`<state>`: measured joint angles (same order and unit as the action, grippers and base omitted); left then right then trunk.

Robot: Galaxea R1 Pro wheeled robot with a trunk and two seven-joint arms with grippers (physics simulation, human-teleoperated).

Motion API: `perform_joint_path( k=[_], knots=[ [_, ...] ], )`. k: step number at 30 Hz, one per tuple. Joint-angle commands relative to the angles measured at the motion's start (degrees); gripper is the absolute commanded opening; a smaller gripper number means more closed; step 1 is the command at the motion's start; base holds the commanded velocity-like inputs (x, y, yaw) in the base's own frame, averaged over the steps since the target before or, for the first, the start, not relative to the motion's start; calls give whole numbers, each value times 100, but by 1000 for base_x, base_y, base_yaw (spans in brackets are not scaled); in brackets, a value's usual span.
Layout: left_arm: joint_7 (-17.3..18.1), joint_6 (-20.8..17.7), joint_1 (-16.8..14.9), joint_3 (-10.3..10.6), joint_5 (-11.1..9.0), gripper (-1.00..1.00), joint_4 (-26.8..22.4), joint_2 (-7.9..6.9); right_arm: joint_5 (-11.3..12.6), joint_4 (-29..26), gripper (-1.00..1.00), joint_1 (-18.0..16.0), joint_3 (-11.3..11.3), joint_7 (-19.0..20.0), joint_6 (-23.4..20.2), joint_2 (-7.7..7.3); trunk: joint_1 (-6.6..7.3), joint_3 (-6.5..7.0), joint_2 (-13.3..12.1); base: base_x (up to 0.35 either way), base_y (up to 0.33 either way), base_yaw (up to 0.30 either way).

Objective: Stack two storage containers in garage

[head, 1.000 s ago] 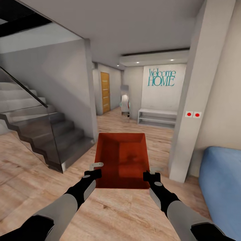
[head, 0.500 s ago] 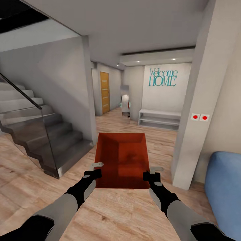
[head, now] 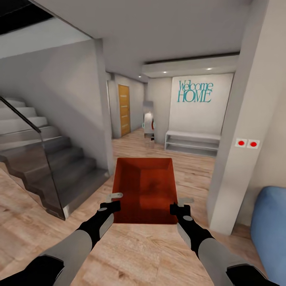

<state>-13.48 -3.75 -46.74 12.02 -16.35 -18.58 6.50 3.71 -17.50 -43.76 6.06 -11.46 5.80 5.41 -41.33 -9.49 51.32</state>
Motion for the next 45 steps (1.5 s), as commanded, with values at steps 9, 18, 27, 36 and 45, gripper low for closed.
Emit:
perform_joint_path(
  k=[9,18,27,36,45],
  knots=[
    [-295,-21,-1,20,106,-100,-32,-131,78,18,-100,-9,-185,-471,27,-5,-4,-8,6,326,0,0],
    [-295,-21,-1,24,106,-100,-32,-131,78,18,-100,-9,-185,-471,27,-5,-4,-8,6,326,0,0],
    [-295,-21,-1,24,107,-100,-32,-131,77,18,-100,-9,-185,-471,32,-5,-4,-8,6,326,0,0],
    [-295,-21,-1,22,107,-100,-32,-131,77,18,-100,-9,-185,-470,27,-5,-4,-8,6,326,0,0],
    [-295,-21,-1,27,106,-100,-32,-131,77,18,-100,-9,-185,-471,34,-5,-4,-8,6,326,0,0]
  ],
)
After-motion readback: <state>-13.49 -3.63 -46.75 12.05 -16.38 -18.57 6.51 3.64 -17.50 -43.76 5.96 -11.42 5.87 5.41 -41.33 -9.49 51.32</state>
